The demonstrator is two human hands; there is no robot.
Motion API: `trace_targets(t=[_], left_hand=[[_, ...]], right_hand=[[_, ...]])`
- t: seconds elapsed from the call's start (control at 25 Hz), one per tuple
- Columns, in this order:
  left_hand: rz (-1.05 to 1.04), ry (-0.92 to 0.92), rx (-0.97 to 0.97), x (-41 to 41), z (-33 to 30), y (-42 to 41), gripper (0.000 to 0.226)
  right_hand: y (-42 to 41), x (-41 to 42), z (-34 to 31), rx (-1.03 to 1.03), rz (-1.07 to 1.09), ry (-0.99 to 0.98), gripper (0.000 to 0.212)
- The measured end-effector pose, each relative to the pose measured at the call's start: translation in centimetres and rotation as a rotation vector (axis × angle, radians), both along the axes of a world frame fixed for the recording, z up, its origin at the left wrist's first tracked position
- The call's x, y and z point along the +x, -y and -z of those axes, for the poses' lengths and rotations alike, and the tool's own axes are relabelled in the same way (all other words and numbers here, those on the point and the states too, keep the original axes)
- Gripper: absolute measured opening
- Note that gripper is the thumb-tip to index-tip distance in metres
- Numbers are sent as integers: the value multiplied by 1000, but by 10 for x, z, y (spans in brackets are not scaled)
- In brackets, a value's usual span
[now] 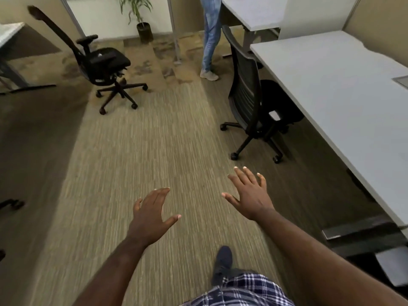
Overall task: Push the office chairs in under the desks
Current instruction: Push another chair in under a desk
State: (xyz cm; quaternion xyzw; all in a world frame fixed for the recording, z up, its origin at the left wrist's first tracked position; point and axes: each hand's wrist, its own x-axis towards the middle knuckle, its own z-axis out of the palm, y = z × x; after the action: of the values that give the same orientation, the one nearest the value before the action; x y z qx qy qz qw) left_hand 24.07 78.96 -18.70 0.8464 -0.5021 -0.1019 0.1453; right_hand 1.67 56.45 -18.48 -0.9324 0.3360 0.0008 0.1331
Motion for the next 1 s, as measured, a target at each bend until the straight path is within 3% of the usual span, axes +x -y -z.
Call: trace_targets(t=[0.36, 0.68, 1.0], left_hand=[[64, -81, 25, 145, 6, 165, 95], [274, -67, 34, 311, 7, 341, 96], [559, -6, 24, 387, -14, 507, 92]], right_hand=[[155, 142, -11, 4, 3, -19, 70], [272, 258, -5, -11, 263, -34, 70], [359, 325, -23, -146, 514, 58, 69]])
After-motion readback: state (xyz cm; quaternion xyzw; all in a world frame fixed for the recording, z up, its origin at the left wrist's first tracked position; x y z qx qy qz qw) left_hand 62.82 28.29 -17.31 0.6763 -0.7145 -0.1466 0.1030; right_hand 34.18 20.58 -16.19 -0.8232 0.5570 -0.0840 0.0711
